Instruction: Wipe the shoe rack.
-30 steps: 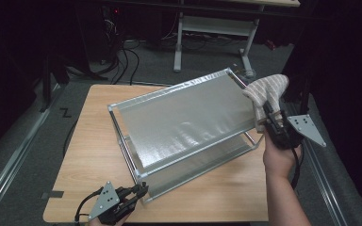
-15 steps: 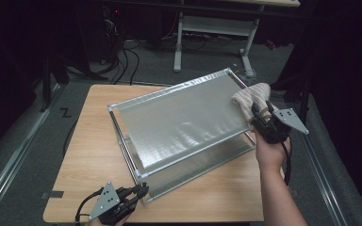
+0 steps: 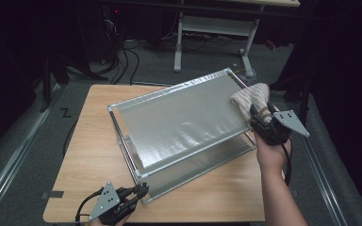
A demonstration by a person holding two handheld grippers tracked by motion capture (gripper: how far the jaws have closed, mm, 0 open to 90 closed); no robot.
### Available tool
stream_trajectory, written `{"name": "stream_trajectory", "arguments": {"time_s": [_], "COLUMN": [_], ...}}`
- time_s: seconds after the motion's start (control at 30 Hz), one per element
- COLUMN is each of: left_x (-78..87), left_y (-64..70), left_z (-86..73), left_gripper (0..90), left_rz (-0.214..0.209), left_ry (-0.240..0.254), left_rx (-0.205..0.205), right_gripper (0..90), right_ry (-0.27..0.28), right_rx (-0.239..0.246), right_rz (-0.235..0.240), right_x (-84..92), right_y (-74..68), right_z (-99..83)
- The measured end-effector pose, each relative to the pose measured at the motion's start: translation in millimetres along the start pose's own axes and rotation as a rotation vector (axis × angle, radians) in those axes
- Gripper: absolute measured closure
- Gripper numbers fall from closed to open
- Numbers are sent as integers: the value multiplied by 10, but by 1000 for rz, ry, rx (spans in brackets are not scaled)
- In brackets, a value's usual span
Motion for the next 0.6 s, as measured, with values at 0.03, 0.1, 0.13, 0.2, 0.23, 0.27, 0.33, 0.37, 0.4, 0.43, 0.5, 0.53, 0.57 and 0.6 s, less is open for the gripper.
{"name": "stream_trajectory", "arguments": {"time_s": [0.03,0.1,0.13,0.2,0.23,0.27,0.33,0.37,0.4,0.43,0.5,0.53,0.57,0.6], "left_x": [-1,-2,-4,-7,-13,-15,-18,-19,-19,-19,-21,-21,-21,-22], "left_y": [0,-1,1,2,4,5,4,3,3,3,6,7,7,7], "left_z": [0,0,0,1,3,4,5,5,6,6,7,7,7,7], "left_gripper": [798,798,798,798,798,799,799,799,799,799,799,800,800,800], "left_rz": [-1,-2,-2,-3,-3,-3,-5,-5,-5,-5,-4,-3,-3,-2], "left_ry": [1,1,0,0,-1,-1,-1,-1,-1,-1,-1,-1,-1,-1], "left_rx": [0,0,-2,-2,-4,-5,-5,-7,-7,-7,-7,-8,-8,-9], "right_gripper": [441,461,508,571,605,630,659,664,665,665,666,666,666,666], "right_ry": [-5,-16,-42,-71,-75,-77,-81,-80,-82,-82,-78,-74,-74,-71], "right_rx": [-8,-12,-15,-35,-45,-50,-47,-44,-41,-41,-39,-35,-35,-32], "right_rz": [3,7,13,40,47,50,52,53,53,53,63,73,73,77], "right_x": [-12,-32,-79,-119,-126,-130,-132,-130,-123,-123,-101,-80,-80,-70], "right_y": [7,16,27,28,26,23,0,-10,-26,-26,-61,-104,-104,-127], "right_z": [-8,-23,-62,-105,-112,-114,-114,-113,-114,-114,-116,-116,-116,-116]}}
Point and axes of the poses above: each handheld gripper's, and its own axes: x roughly backward along the jaws, z roughly out of its top, y roughly to its right, the point moved 6 cm from there along -x, roughly forward along the jaws, and after that the axes turned 2 degrees about x, right-handed, at the moved point
